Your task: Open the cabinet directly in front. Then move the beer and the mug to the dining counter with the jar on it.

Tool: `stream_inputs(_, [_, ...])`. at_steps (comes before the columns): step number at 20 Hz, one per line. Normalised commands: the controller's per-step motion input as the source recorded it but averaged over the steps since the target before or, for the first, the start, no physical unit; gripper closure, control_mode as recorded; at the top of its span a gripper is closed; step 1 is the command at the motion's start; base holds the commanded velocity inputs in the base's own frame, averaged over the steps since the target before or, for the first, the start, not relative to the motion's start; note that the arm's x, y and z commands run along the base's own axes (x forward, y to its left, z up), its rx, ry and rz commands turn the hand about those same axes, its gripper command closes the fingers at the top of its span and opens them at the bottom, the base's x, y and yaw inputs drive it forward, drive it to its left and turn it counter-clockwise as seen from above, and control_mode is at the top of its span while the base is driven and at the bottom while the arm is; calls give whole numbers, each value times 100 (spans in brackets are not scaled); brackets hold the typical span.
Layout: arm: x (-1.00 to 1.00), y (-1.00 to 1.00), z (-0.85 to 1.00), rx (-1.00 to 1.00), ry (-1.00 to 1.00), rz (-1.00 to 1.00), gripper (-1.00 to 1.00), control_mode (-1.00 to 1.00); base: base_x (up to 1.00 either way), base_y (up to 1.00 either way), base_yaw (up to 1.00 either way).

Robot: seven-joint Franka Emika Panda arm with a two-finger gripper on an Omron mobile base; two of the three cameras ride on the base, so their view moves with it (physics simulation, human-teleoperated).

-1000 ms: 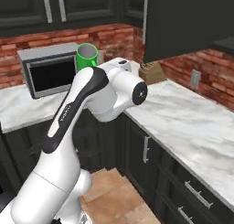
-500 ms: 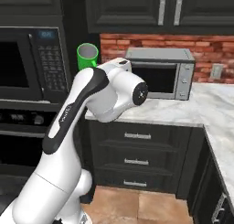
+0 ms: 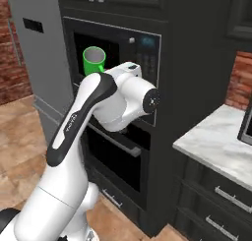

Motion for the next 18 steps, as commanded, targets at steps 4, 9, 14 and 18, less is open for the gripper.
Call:
stream_inputs(4, [0, 0, 0, 0, 0, 0, 100, 100, -9, 0, 100])
stream_inputs(9, [0, 0, 0, 0, 0, 0, 100, 100, -9, 0, 100])
stream_inputs(14, [0, 0, 0, 0, 0, 0, 100, 100, -7, 0, 100])
stream_inputs(18, [0, 0, 0, 0, 0, 0, 100, 100, 0, 0, 97])
